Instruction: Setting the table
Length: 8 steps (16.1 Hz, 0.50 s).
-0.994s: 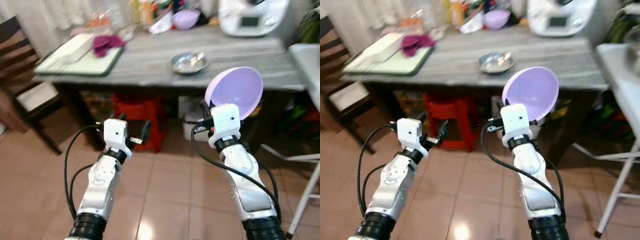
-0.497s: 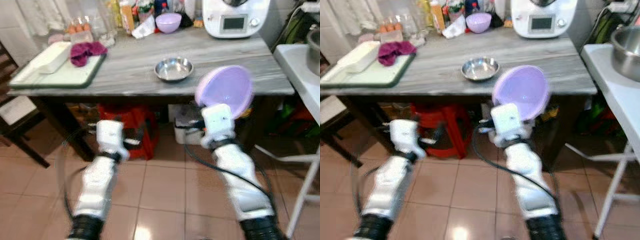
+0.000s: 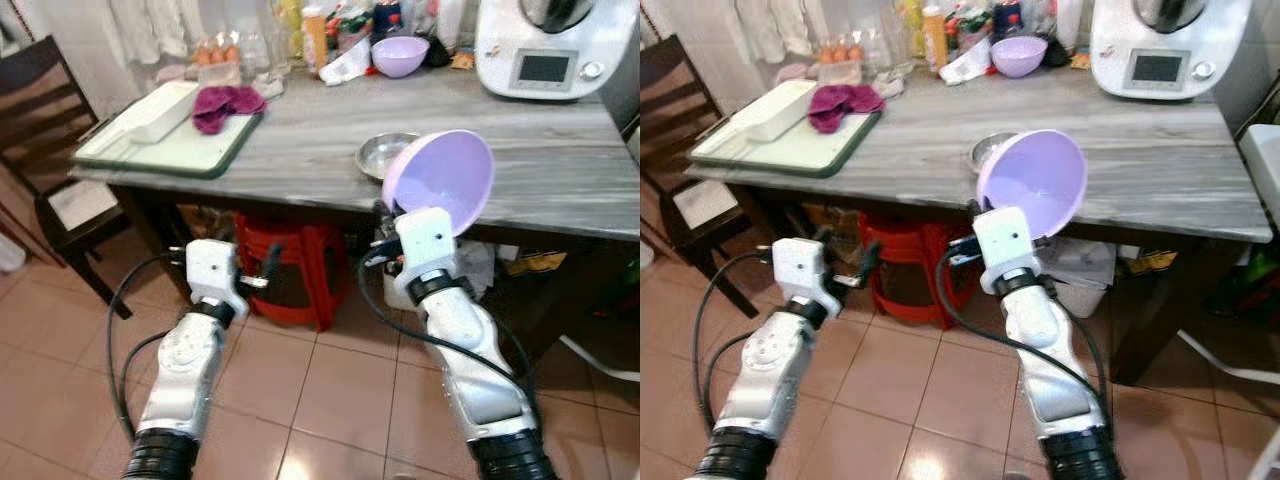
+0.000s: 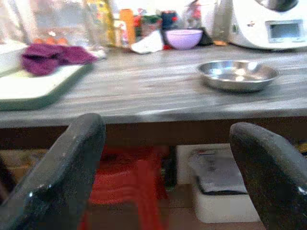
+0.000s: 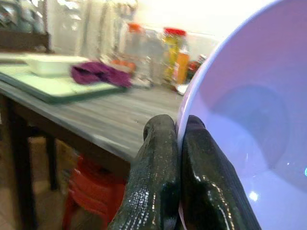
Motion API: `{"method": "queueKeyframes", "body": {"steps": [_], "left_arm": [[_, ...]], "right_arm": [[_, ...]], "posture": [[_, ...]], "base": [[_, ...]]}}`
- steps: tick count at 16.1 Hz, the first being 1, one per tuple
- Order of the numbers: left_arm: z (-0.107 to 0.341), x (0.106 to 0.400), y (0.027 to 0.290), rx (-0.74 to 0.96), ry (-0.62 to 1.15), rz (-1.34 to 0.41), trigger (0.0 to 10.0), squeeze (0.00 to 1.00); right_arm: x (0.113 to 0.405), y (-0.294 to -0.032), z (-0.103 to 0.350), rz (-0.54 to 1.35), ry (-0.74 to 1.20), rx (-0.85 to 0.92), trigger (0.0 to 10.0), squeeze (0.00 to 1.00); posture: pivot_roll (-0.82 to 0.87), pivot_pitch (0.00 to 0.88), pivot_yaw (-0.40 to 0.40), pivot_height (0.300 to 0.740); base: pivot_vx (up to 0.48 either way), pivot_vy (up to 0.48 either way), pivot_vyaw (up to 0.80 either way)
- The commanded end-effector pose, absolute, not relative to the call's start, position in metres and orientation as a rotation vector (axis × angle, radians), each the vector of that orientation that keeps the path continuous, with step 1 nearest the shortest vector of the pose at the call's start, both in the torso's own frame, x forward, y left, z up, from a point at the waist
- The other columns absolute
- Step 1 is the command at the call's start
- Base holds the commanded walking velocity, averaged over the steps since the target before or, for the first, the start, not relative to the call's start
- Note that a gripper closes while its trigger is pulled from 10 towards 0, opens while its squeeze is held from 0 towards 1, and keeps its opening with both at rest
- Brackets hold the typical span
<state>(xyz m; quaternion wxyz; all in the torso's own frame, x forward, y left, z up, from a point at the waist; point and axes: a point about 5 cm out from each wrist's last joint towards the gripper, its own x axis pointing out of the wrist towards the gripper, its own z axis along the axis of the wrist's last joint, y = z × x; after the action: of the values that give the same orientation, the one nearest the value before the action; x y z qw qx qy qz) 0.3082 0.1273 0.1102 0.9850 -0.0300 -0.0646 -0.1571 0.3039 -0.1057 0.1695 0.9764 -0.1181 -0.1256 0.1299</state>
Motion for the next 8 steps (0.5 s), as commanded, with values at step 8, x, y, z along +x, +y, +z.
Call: {"method": "queueKeyframes", "body": {"steps": [8], "left_arm": [[0.1137, 0.3101, 0.131, -0.046, -0.137, -0.315, 10.0, 0.0]], "right_arm": [[0.3058, -0.1034, 0.176, 0.261, -0.275, -0.212, 10.0, 0.0]], "posture": [[-0.15, 0.07, 0.086, 0.74]], "base": [[0.318, 0.0, -0.3]]}}
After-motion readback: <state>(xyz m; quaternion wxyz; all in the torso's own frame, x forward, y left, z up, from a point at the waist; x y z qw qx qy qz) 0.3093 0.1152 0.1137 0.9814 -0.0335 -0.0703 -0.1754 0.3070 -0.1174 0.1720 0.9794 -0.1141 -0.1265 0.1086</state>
